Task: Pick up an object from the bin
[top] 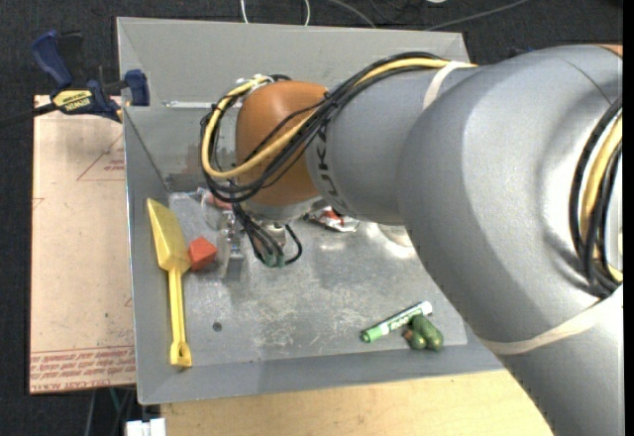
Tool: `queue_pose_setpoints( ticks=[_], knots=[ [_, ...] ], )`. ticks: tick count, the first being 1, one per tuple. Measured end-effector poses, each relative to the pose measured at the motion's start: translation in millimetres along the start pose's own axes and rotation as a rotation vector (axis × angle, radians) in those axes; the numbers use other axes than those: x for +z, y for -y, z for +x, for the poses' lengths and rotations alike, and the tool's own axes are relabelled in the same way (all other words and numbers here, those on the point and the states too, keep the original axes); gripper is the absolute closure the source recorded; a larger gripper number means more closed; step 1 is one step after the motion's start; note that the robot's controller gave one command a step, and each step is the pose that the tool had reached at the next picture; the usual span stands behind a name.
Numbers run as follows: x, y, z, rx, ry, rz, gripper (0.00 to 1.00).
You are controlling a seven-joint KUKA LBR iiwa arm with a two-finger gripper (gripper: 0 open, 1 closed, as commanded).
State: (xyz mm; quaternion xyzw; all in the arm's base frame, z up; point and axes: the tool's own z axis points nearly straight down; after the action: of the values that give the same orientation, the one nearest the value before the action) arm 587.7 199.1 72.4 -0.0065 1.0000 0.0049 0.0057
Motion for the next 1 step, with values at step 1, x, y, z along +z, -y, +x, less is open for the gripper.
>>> queue_pose_setpoints(
  ticks=[1],
  knots=[
    [0.0, 0.1, 0.0, 0.000, 0.000, 0.000, 1.00]
  ],
)
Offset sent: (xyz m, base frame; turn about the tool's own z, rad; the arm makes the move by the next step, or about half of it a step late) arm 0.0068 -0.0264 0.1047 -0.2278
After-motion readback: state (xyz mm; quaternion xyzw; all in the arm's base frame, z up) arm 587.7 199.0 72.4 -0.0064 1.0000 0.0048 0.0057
